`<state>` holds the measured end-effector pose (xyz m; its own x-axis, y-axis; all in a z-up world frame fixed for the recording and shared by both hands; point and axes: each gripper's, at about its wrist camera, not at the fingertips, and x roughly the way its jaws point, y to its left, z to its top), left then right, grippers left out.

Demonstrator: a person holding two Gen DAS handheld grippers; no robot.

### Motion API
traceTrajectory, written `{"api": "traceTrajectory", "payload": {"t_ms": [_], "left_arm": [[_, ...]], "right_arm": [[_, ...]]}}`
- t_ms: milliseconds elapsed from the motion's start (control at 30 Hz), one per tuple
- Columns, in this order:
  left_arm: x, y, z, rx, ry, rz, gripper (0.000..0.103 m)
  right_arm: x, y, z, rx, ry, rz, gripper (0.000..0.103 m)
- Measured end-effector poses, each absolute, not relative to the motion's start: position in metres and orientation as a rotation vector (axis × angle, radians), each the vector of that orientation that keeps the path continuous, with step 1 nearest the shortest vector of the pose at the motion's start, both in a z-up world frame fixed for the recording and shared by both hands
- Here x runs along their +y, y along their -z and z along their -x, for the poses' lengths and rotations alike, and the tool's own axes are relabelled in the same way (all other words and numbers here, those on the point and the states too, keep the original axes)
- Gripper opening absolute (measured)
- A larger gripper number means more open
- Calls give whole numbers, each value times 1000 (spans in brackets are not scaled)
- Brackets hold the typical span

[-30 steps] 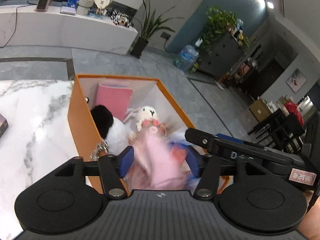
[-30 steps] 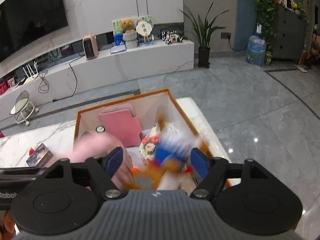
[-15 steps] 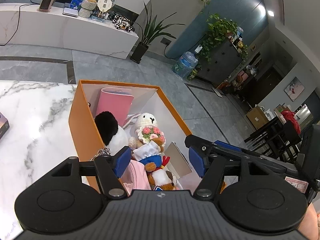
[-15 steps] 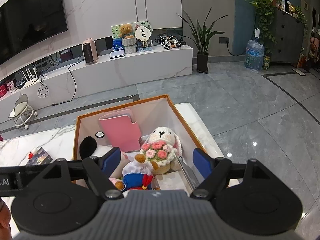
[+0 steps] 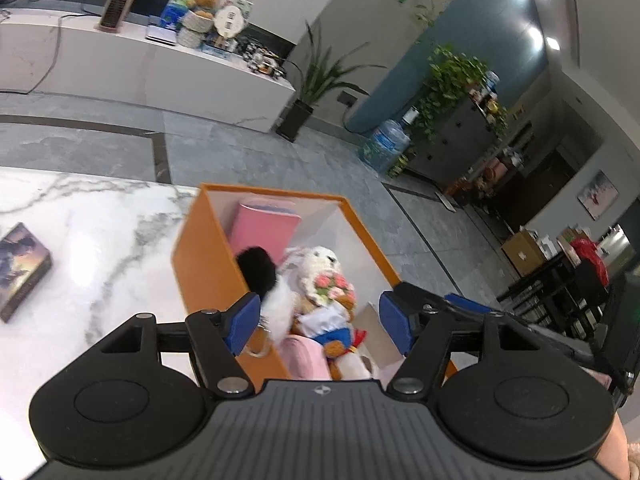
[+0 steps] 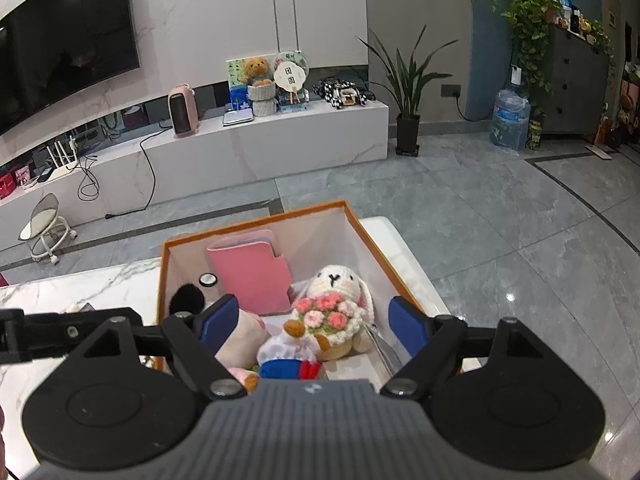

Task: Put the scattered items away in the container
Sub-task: 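Withdraw both tools from the box toward the bottle and boxed book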

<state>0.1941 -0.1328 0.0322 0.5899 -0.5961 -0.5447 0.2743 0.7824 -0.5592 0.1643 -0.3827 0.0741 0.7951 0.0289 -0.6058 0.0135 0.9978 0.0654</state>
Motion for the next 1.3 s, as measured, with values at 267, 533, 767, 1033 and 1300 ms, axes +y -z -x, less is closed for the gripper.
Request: {"api": "traceTrajectory", "payload": {"t_ms": [267, 533, 767, 1033, 1300], "left_arm": [[-96, -37, -194, 762, 474, 478, 78], [-68, -35, -190, 765, 432, 465, 78], [-42, -33, -185, 756, 386, 477, 78], [0, -13, -178, 778, 305, 483, 78], [51, 4, -172, 787, 233, 519, 78]], "right_arm": [[-366, -74, -167, 639, -26, -51, 84], [-346, -75, -168, 624, -53, -36, 84], [-327, -77, -169, 610, -81, -26, 84], [-304, -77, -170, 582, -116, 7, 84], [-272, -72, -176, 568, -151, 40, 84]]}}
